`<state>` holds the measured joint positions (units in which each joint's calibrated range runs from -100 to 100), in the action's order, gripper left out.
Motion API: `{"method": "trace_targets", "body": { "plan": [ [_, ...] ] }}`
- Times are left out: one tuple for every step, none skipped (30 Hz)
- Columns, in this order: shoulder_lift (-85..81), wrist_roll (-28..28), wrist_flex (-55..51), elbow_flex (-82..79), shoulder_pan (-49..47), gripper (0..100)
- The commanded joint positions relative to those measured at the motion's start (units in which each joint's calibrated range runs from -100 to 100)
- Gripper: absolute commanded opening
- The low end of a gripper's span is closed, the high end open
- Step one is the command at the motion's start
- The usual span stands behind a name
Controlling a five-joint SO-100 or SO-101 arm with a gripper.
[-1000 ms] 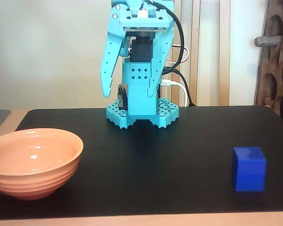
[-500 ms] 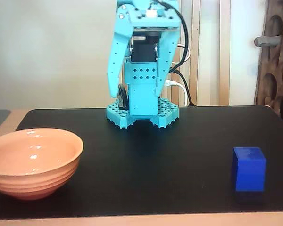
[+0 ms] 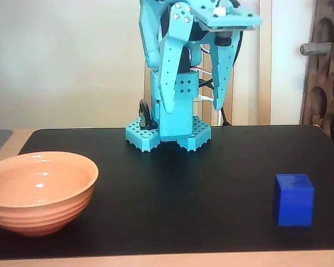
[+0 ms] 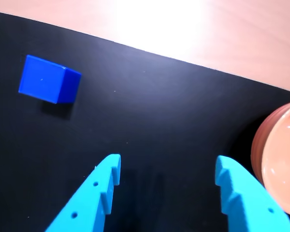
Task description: Place the blue cube in the orange bowl.
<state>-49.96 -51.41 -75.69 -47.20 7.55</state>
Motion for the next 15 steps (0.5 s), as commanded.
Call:
{"method": "trace_targets", "body": {
  "plan": [
    [0.92, -0.3, -0.18, 5.91, -6.44, 23],
    [1.94, -0.3, -0.09, 6.0, -8.35, 24],
    [2.36, -0.3, 0.35, 6.0, -9.35, 24],
    [2.71, -0.35, 0.52, 6.0, -10.26, 24],
    [3.05, -0.35, 0.61, 6.1, -11.26, 24],
    [3.22, -0.35, 0.61, 6.1, -12.06, 24],
    [3.3, -0.35, 0.61, 6.1, -13.77, 24],
    [3.3, -0.35, 0.61, 6.1, -14.37, 24],
    [3.39, -0.4, 0.61, 6.1, -15.07, 24],
    [3.39, -0.45, 0.61, 6.1, -15.67, 24],
    [3.39, -0.93, 0.61, 6.1, -16.37, 24],
    [3.9, -2.08, 0.61, 6.0, -17.78, 23],
    [4.41, -2.5, 0.61, 6.0, -18.58, 23],
    [4.84, -2.76, 0.69, 6.1, -19.18, 23],
    [5.26, -3.03, 0.78, 6.19, -19.78, 23]
  ]
}}
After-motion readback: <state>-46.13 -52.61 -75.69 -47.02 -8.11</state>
